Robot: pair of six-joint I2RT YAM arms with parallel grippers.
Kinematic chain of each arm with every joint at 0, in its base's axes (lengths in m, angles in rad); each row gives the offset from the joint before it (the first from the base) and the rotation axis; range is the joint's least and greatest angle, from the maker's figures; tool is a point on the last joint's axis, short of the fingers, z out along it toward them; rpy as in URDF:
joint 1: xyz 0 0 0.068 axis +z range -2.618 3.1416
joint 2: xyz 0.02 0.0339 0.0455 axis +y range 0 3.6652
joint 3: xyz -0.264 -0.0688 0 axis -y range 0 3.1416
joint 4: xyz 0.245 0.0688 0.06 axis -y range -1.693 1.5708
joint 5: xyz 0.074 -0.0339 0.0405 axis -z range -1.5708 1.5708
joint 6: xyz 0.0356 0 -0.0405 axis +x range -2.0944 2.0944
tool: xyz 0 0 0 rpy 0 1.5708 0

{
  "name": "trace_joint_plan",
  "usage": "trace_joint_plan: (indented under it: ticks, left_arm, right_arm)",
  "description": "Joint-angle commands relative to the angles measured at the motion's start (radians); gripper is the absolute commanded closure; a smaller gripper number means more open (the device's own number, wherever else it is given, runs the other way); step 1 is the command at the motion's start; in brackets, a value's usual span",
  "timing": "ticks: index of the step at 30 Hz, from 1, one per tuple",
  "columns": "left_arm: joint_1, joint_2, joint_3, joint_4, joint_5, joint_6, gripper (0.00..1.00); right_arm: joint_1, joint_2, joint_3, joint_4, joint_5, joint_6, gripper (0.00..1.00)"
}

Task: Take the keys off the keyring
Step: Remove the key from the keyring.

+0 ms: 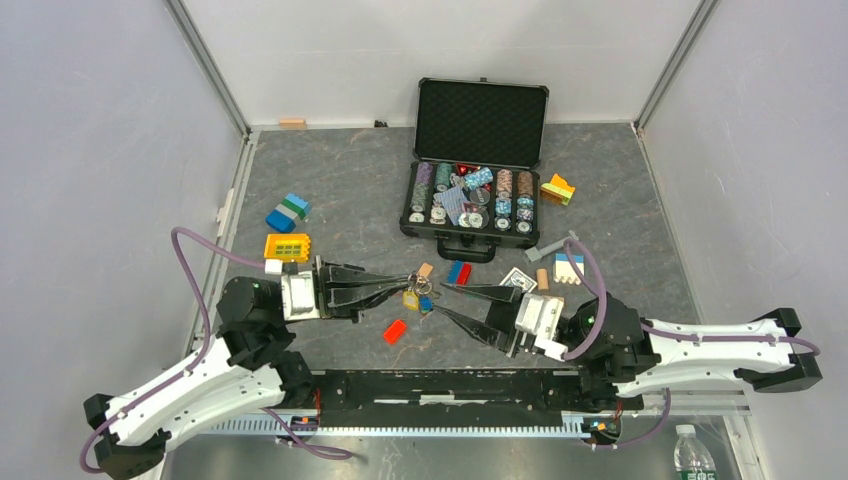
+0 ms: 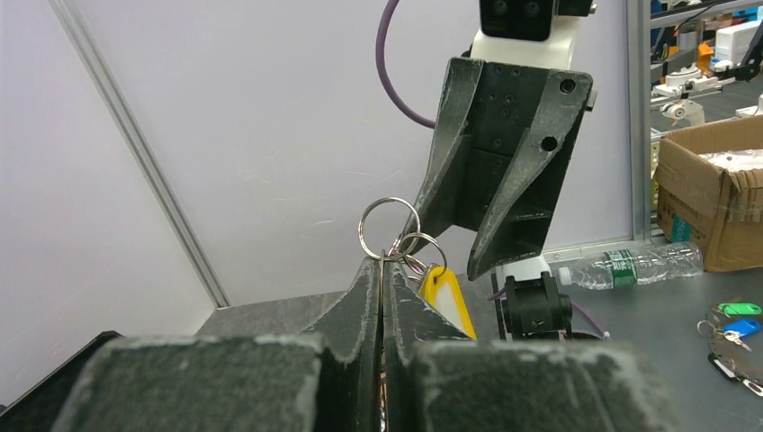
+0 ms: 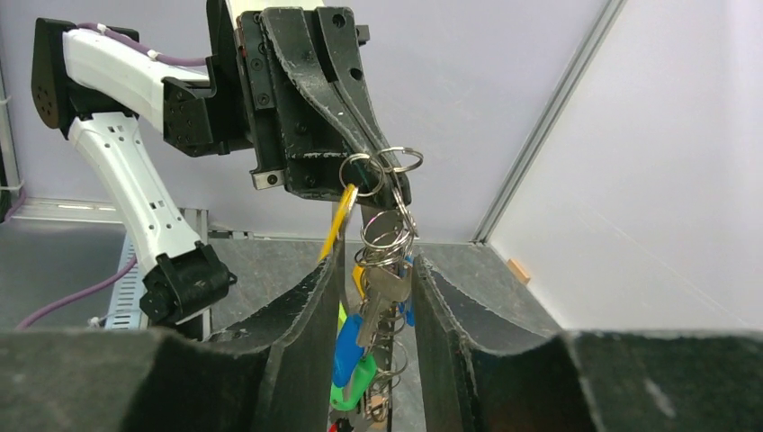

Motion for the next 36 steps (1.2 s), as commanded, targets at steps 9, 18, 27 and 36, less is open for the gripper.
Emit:
trace_joint_plan:
  ticks: [9, 18, 27, 36]
  left_arm:
    - [-0.004, -0.014, 0.004, 0.053, 0.073, -0.034, 0.98]
    - [-0.003, -0.01, 0.009, 0.013, 0.177, 0.016, 0.98]
    - [-0.004, -0.011, 0.018, -0.013, 0.213, 0.012, 0.98]
    - [-0.003, -0.021, 0.005, 0.004, 0.185, -0.032, 0.98]
  right_arm:
    - [-0.003, -0.004, 0.099, -0.084, -0.2, -0.349, 0.59]
    - [-0.003, 0.001, 0.116, -0.143, -0.325, -0.537, 0.58]
    - [-0.004, 0.02, 0.137, -0.133, -0.3, -0.617, 0.62]
    - [-0.003, 0.042, 0.15, -0.112, -0.256, -0.621, 0.65]
